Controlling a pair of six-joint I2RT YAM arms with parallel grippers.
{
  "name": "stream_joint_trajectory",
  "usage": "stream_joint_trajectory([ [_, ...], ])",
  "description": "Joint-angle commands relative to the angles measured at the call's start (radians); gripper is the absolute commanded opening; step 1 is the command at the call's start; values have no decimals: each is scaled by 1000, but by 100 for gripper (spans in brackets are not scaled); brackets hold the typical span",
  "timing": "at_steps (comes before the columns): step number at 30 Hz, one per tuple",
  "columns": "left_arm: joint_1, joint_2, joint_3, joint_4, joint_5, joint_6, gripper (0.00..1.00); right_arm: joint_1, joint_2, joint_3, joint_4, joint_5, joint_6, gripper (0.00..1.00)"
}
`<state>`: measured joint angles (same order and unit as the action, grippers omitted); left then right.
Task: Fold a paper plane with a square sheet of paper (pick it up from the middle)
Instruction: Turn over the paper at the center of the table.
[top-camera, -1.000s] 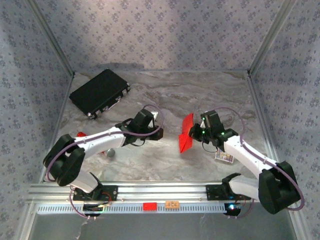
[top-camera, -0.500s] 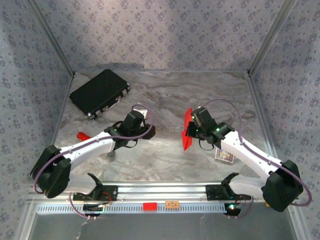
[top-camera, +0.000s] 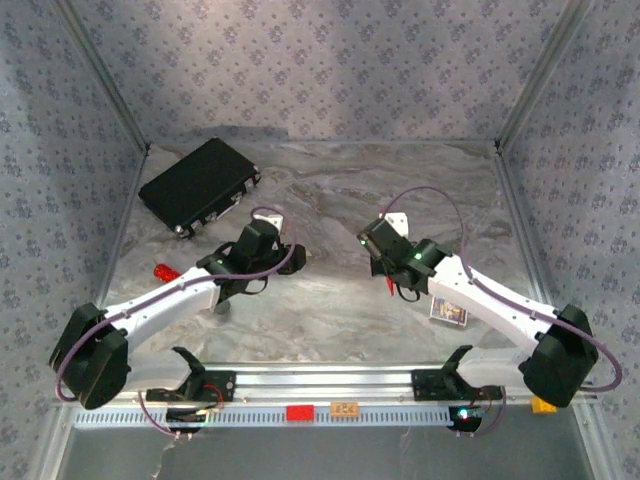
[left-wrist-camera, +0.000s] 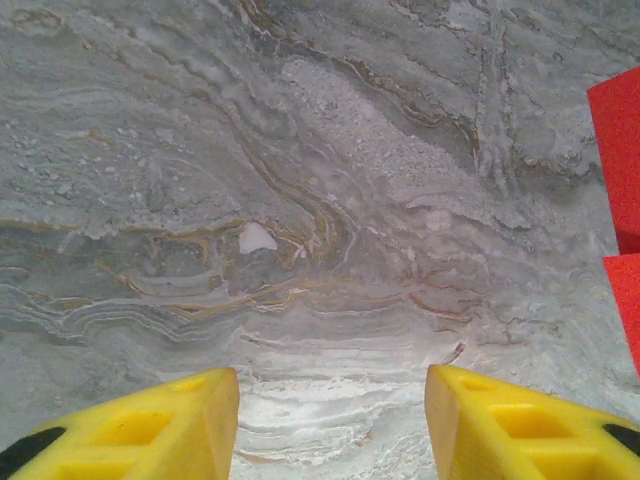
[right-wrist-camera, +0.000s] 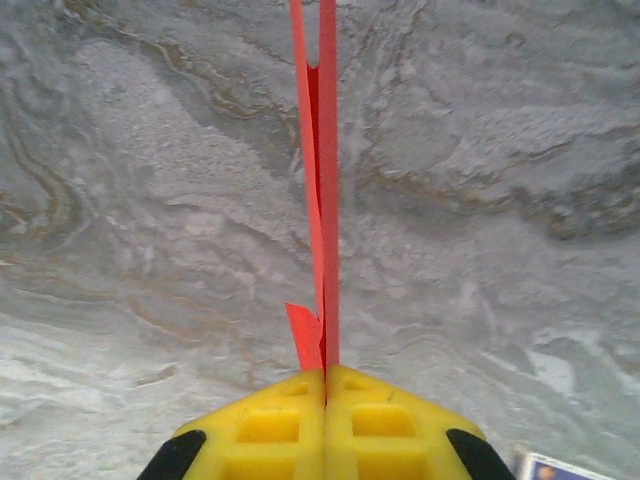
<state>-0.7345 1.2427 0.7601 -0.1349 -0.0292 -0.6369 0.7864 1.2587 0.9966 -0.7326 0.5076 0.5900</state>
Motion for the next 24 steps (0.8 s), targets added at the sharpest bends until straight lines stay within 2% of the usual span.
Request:
stream_joint_trajectory([
  [1, 9, -47, -23, -13, -32, -21, 56, 31, 41, 62, -114, 147, -38, 3],
  [15, 39, -140, -83, -35, -92, -63, 79, 101, 217, 175, -264, 294, -26, 2],
  [19, 58, -154, -88, -48, -99, -68, 80, 115, 282, 186, -269, 311, -16, 2],
  [24, 74, -209, -103, -69, -176, -102, 80, 157, 387, 229, -246, 314, -27, 2],
])
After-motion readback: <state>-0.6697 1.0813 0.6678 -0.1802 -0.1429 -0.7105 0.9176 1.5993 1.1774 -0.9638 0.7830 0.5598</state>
